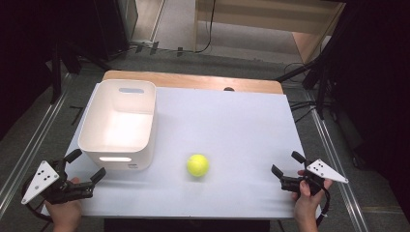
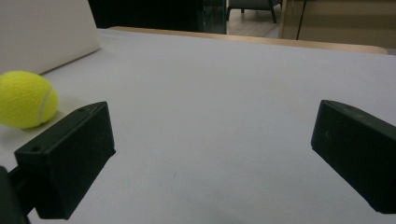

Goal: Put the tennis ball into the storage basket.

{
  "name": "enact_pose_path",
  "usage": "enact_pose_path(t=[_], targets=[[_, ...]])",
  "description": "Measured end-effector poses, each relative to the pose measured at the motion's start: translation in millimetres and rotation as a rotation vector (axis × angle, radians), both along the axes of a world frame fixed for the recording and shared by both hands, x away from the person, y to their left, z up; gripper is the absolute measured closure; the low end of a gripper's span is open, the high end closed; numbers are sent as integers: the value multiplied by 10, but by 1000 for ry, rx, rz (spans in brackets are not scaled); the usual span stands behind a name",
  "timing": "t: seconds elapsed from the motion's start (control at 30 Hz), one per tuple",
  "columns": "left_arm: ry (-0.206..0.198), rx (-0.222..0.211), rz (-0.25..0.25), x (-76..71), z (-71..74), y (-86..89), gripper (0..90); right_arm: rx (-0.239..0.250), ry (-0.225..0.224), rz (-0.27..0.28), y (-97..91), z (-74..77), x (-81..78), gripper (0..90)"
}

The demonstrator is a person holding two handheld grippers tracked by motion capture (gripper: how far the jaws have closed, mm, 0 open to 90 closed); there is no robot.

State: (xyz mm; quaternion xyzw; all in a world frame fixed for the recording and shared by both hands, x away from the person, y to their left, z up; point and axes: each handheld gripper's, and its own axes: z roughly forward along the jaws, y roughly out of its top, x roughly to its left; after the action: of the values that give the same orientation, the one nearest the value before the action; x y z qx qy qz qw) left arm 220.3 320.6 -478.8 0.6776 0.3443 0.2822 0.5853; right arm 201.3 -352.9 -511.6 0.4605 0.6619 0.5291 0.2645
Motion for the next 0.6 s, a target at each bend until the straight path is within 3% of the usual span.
enact_pose_path(t=[0.47, 0.6], targets=[[-3, -5, 12, -11, -6, 7, 0, -61, 16, 65, 68, 79, 20, 0], [-6, 14, 10, -16, -8, -19, 0, -118, 25, 112, 158, 159, 26, 0]])
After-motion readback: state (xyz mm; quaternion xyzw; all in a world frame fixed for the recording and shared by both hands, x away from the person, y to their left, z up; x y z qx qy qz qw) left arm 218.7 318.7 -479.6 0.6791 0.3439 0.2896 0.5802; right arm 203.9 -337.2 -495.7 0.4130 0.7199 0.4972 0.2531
